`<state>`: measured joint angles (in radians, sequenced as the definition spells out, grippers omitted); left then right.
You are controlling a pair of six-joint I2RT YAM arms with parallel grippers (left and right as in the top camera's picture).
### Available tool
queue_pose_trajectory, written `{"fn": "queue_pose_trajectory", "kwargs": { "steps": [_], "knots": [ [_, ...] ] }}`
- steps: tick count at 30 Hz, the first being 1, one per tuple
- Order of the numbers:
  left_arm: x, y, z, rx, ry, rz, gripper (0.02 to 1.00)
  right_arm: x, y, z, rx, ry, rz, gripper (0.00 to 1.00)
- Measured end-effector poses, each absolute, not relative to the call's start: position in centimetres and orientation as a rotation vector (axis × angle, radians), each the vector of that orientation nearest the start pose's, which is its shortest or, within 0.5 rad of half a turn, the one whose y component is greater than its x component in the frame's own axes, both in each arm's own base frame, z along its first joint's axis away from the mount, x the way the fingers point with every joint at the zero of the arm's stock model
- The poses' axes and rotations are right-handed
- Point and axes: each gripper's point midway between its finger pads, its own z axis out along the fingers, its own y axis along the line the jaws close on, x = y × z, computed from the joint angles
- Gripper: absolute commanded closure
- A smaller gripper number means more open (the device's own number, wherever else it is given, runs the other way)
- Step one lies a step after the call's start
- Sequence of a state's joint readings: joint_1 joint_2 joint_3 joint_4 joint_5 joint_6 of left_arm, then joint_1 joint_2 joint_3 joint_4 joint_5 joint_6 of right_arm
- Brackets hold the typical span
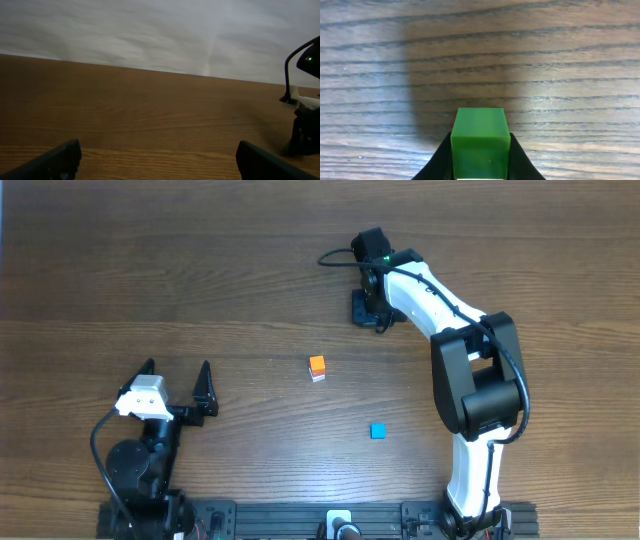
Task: Stack Cubes
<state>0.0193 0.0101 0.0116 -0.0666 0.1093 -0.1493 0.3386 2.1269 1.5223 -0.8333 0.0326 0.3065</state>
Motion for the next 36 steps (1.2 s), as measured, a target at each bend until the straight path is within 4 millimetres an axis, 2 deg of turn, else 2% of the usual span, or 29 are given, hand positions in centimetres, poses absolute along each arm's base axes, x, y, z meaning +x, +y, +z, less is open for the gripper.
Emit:
{"fn": "queue_pose_trajectory", "kwargs": {
  "steps": [7, 10, 13, 15, 16, 17, 21, 24, 28, 36],
  "knots": [
    [24.6, -1.4, 16.1, -0.054, 1.638, -0.189, 0.018, 39.5, 13.7, 0.5, -0.053, 3.039, 0.001, 0.967],
    [24.6, -1.4, 16.1, -0.054, 1.638, -0.189, 0.018, 38.7, 14.3, 1.5, -0.081, 3.044, -0.001, 0.956],
    [24.6, -1.4, 16.1, -0.054, 1.638, -0.189, 0.018, 37.7, 15.7, 4.9, -0.123, 3.004, 0.025, 0.952],
    [24.6, -1.4, 16.1, -0.054, 1.638, -0.189, 0.018, 36.6, 17.0, 8.1, -0.151, 2.956, 0.055, 0.954],
    [24.6, -1.4, 16.1, -0.054, 1.638, -0.189, 0.018, 35.6, 18.0, 10.4, -0.171, 2.921, 0.077, 0.961],
    [24.6, -1.4, 16.1, -0.054, 1.638, -0.189, 0.018, 35.3, 18.2, 11.1, -0.176, 2.91, 0.08, 0.967],
    [24.6, -1.4, 16.1, -0.054, 1.638, -0.189, 0.018, 31.7, 20.2, 15.5, -0.202, 2.856, 0.084, 0.978],
    [24.6, -1.4, 16.1, -0.054, 1.638, -0.189, 0.018, 30.3, 21.1, 16.0, -0.203, 2.858, 0.074, 0.985],
    [24.6, -1.4, 16.1, -0.054, 1.638, -0.189, 0.018, 29.4, 22.1, 15.6, -0.173, 2.872, 0.066, 0.989],
    [24.6, -1.4, 16.1, -0.054, 1.638, -0.189, 0.018, 29.1, 23.6, 13.3, -0.119, 2.945, 0.028, 0.989]
  ]
}}
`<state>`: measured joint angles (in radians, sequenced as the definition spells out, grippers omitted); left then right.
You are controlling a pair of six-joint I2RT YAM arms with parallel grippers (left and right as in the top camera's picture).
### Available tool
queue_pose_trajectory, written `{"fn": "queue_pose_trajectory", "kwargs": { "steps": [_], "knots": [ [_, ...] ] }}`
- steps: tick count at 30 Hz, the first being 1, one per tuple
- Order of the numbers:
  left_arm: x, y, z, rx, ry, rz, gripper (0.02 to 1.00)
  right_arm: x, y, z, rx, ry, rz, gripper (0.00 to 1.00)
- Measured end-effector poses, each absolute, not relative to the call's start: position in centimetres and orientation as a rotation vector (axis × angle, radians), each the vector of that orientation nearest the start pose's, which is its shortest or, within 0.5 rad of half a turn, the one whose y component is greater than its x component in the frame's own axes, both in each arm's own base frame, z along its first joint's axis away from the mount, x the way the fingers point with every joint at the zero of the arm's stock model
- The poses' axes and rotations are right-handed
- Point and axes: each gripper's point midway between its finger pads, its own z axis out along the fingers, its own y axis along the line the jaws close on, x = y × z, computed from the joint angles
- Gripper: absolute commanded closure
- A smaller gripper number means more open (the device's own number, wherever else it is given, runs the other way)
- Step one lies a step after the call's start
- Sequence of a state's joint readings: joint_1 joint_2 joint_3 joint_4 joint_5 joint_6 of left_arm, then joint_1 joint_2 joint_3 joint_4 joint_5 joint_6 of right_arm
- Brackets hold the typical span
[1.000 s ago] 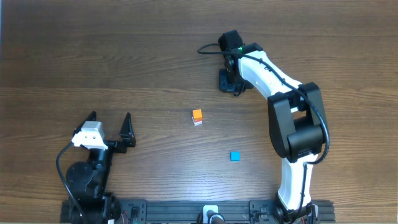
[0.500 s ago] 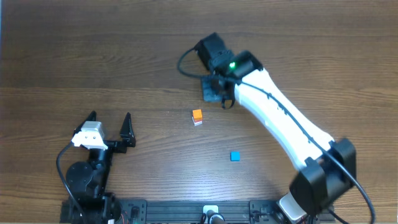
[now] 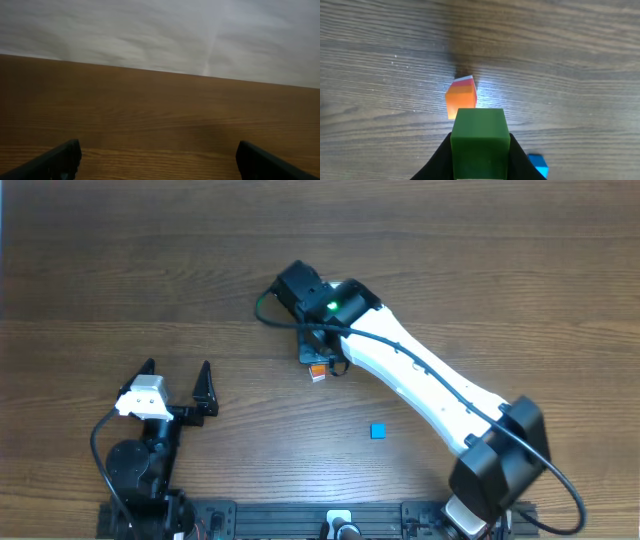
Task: Stack Cubes
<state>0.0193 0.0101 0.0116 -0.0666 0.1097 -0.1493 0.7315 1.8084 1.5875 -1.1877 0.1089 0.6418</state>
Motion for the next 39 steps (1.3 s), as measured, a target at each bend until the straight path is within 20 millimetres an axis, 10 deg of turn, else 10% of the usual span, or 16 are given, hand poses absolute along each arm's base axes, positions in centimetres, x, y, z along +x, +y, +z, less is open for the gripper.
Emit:
{"fn": "queue_pose_trajectory", "kwargs": {
  "steps": [39],
  "knots": [
    [24.6, -1.4, 16.1, -0.054, 1.638, -0.189, 0.018, 27.9, 25.6, 8.5, 0.044, 3.161, -0.086, 0.989]
  ]
}}
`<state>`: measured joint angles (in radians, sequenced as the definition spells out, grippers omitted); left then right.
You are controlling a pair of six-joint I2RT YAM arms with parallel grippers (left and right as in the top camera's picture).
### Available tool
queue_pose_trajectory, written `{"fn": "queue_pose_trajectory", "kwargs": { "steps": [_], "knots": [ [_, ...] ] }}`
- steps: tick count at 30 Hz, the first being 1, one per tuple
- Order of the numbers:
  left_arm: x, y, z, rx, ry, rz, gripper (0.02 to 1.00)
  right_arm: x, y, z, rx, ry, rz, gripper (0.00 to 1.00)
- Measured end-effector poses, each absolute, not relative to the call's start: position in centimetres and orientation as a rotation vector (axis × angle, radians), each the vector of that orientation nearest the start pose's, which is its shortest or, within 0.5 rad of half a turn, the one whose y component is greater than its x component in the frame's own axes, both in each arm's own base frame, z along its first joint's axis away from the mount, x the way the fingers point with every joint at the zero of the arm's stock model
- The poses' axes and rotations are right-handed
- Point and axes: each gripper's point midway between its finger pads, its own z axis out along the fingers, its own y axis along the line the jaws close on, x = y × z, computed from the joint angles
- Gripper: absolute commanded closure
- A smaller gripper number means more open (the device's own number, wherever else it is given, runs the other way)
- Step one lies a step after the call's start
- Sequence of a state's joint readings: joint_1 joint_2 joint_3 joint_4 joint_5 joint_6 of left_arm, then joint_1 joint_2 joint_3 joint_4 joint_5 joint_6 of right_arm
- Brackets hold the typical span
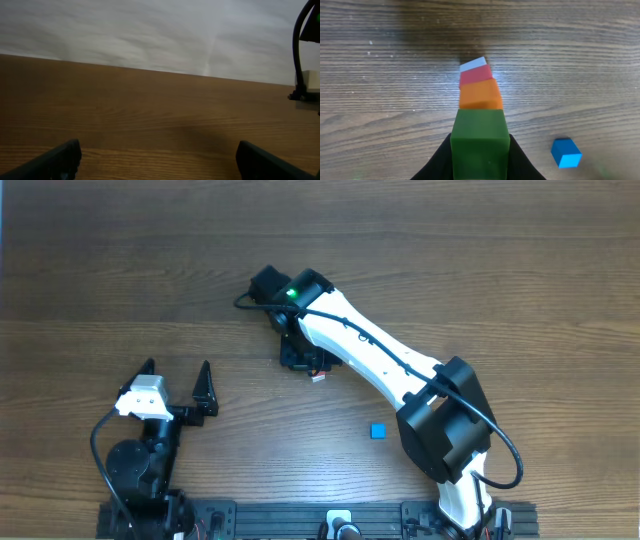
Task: Stack Cubes
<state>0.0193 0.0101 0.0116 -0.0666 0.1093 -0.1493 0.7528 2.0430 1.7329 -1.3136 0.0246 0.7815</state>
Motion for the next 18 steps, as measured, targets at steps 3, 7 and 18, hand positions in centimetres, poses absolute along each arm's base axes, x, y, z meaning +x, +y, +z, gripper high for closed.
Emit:
{"fn": "queue_pose_trajectory", "kwargs": {
  "steps": [3, 7, 18],
  "knots": [
    [24.56, -1.41, 16.06, -0.054, 1.638, -0.189, 0.018, 28.08, 25.42, 8.55, 0.063, 3.161, -0.086, 0.989],
    [24.56, -1.41, 16.06, -0.054, 1.638, -0.189, 0.018, 28.18, 25.3, 8.55, 0.073, 3.161, -0.086, 0.989],
    [24.56, -1.4, 16.06, -0.054, 1.638, -0.189, 0.018, 28.69, 25.75, 8.44, 0.09, 3.146, -0.047, 0.98]
  ]
}}
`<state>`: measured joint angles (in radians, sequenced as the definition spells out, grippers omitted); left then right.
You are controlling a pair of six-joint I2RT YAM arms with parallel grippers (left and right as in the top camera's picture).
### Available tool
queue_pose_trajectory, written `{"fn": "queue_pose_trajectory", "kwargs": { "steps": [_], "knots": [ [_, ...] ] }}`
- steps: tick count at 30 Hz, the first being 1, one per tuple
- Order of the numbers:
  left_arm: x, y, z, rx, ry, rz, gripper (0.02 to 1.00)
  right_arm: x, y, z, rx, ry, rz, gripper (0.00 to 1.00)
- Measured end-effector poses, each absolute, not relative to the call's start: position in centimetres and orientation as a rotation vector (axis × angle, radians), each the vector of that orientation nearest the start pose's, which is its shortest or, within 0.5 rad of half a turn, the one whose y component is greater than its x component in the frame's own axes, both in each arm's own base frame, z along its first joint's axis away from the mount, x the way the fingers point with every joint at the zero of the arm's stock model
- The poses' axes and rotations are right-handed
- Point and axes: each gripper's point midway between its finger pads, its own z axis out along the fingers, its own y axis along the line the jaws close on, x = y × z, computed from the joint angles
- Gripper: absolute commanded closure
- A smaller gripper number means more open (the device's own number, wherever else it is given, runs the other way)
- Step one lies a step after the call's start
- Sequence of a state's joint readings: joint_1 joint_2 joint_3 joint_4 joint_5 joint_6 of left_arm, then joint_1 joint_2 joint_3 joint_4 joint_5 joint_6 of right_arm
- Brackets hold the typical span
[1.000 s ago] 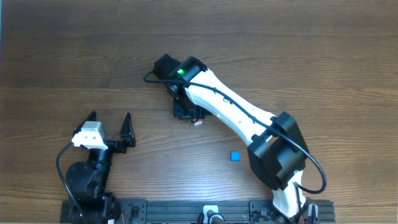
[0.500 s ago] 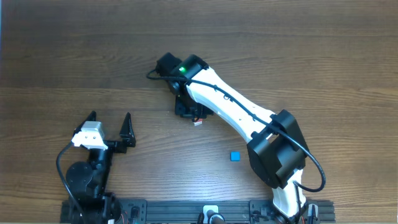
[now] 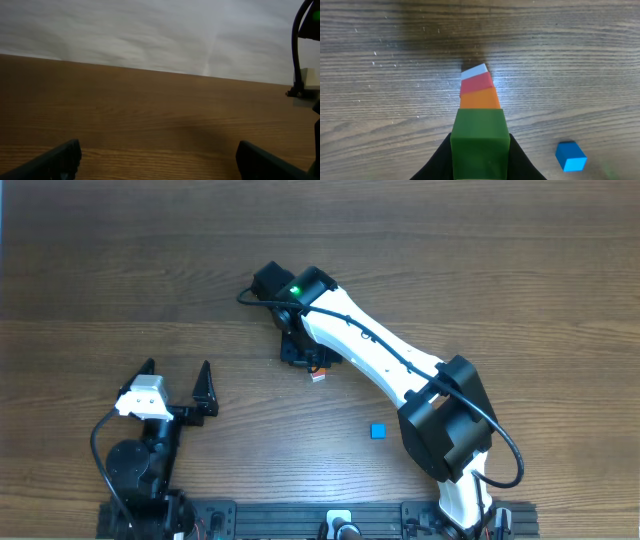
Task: Stack Cubes
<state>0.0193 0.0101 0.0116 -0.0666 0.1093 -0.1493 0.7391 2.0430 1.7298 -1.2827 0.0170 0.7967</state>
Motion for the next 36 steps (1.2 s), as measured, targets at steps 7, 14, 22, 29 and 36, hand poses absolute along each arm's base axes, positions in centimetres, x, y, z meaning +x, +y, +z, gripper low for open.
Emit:
{"fn": "queue_pose_trajectory", "kwargs": {
  "steps": [7, 14, 22, 29, 36],
  "knots": [
    [24.56, -1.4, 16.06, -0.054, 1.638, -0.189, 0.018, 28.7, 25.77, 8.36, 0.103, 3.145, -0.045, 0.978],
    [24.56, -1.41, 16.06, -0.054, 1.638, -0.189, 0.018, 28.61, 25.68, 8.06, 0.105, 3.148, -0.05, 0.954],
    [24.56, -1.4, 16.06, -0.054, 1.638, -0.189, 0.018, 28.61, 25.69, 8.06, 0.11, 3.147, -0.05, 0.766],
    [24.56, -1.4, 16.06, -0.054, 1.638, -0.189, 0.018, 28.41, 25.51, 7.81, 0.112, 3.154, -0.06, 0.656],
    [24.56, -1.4, 16.06, -0.054, 1.638, -0.189, 0.018, 28.39, 25.51, 7.79, 0.122, 3.155, -0.06, 0.415]
  ]
}}
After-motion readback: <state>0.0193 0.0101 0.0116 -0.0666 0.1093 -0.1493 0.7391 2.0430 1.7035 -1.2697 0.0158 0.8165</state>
